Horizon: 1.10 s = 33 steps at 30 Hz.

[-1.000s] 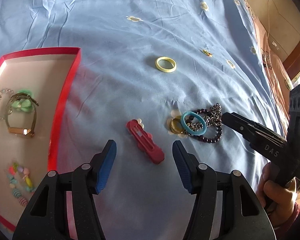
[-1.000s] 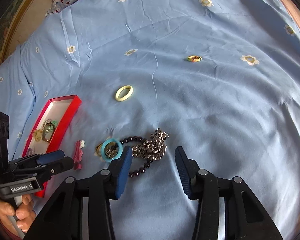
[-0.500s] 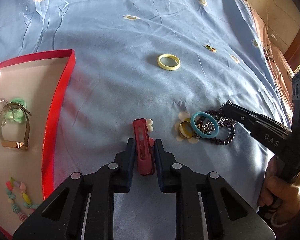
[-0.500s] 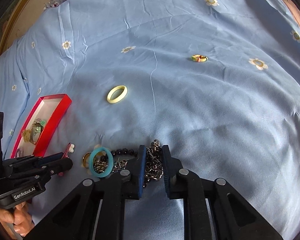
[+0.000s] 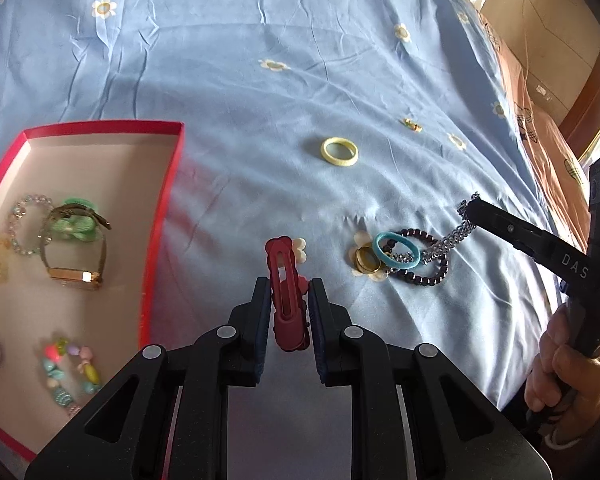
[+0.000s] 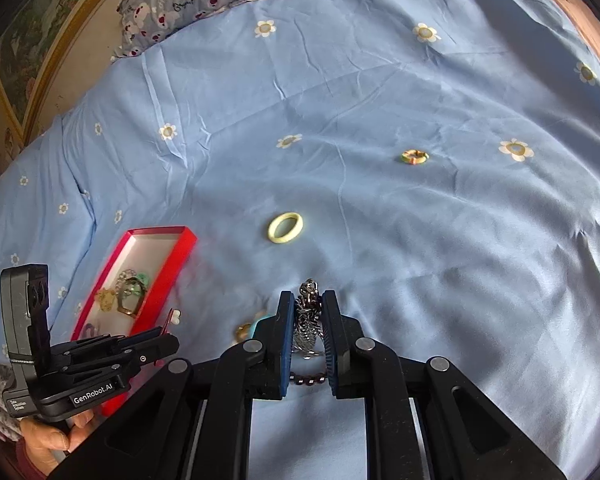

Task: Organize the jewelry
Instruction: 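Grasp the silver chain necklace with the right tool, then carry red clip and silver chain into the red box and open both tools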

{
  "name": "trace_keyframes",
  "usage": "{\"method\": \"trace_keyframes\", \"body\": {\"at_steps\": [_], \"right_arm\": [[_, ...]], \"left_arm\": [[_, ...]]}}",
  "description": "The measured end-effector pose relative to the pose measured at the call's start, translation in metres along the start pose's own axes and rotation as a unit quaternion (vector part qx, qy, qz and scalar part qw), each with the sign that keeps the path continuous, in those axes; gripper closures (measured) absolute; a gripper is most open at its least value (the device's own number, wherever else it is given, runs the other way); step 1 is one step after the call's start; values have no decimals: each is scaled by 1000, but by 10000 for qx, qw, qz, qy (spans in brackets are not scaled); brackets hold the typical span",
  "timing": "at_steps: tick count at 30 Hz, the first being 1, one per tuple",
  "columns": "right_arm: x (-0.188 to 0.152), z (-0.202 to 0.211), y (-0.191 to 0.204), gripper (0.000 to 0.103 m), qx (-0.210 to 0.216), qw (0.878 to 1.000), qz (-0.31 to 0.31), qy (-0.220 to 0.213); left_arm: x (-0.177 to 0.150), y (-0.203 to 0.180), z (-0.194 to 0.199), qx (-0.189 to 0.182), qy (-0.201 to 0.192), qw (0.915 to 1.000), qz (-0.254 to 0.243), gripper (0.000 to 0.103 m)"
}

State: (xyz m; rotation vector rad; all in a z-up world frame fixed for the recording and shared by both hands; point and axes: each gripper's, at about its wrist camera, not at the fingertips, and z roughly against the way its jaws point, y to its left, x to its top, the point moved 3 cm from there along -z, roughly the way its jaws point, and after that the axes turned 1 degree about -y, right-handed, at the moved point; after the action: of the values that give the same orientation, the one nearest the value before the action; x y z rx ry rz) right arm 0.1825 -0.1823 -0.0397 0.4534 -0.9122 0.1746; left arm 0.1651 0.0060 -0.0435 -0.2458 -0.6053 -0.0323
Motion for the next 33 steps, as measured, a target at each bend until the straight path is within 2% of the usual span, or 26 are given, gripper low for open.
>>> {"method": "trace_keyframes", "body": {"at_steps": [7, 14, 33], "right_arm": [[9, 16, 36, 90, 242, 9991, 254, -238], [20, 21, 80, 90, 636, 9959, 538, -360], [-2, -15, 196, 90, 1599, 9803, 1153, 92]], "left_arm": [[0, 17, 30, 62, -240, 9996, 99, 86], [-7, 50, 54, 250, -384, 9983, 369, 86], [-39, 148, 100, 843, -572, 9877, 1184, 86]]}}
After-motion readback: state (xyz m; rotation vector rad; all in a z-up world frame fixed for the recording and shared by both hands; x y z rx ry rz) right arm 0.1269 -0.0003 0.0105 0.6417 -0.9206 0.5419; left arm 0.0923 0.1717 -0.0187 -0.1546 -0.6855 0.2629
